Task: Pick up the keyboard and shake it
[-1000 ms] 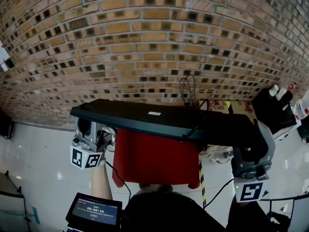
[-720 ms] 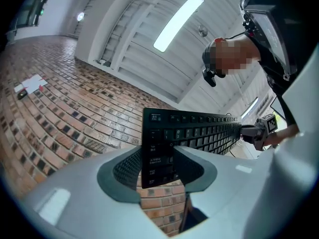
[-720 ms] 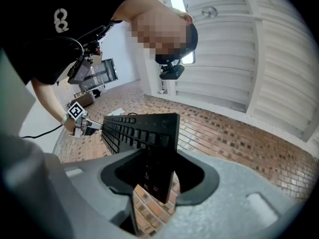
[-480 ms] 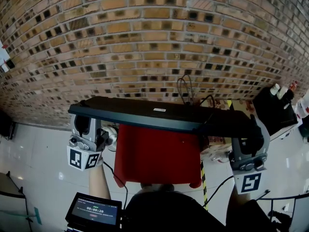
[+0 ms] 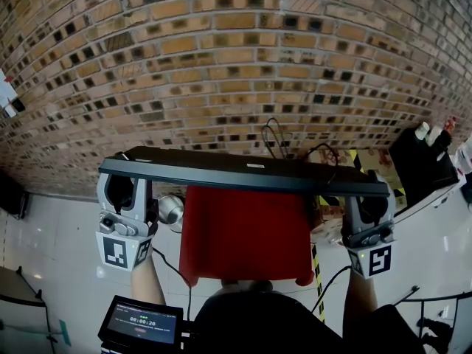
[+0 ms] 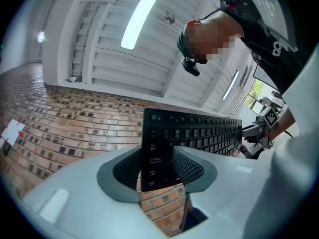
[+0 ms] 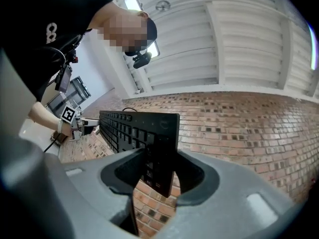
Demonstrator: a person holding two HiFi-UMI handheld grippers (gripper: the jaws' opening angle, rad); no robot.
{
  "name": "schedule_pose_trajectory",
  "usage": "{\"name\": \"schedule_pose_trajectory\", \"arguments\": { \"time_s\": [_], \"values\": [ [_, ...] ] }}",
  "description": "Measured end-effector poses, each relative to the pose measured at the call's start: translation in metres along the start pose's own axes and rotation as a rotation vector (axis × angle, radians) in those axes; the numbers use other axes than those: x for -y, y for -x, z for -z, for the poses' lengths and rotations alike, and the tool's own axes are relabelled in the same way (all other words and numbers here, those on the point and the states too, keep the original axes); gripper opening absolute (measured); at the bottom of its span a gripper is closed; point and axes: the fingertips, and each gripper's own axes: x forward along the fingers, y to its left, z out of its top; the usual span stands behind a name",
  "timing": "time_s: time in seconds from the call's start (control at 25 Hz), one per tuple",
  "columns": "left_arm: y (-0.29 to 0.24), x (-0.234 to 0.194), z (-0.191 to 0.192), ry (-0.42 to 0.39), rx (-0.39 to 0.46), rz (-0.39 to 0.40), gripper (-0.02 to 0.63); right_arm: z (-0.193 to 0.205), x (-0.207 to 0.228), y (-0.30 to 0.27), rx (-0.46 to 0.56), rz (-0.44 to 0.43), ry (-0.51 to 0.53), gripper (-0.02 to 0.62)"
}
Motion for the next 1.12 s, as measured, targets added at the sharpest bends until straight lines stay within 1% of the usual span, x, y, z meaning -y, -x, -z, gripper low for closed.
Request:
{"name": "schedule_pose_trajectory", "arguments": {
  "time_s": [0.16, 0.48, 0.64, 0.88, 1.0, 1.12],
  "values": [
    [-0.003, 0.002, -0.001, -0.012, -0.005, 0.011, 0.196, 0.007, -0.001, 0.001, -0.011, 0.008, -0.036, 0.172],
    [-0.001, 0.003, 0.004, -0.007, -0.003, 0.010, 0.196, 0.006, -0.001, 0.003, -0.009, 0.016, -0.033, 0.173],
    [0.000, 0.004, -0.004, -0.011, 0.031, 0.005, 0.196, -0.006, -0.001, 0.005, 0.027, 0.032, 0.021, 0.175],
    [0.008, 0.001, -0.036, -0.043, 0.161, -0.009, 0.196, -0.048, -0.002, 0.010, 0.148, 0.066, 0.144, 0.178],
    [0.012, -0.002, -0.041, -0.045, 0.176, -0.019, 0.198, -0.057, -0.004, 0.010, 0.167, 0.062, 0.158, 0.178],
    [0.009, -0.003, -0.041, -0.038, 0.147, -0.018, 0.198, -0.054, -0.004, 0.007, 0.135, 0.046, 0.134, 0.178]
  ]
}}
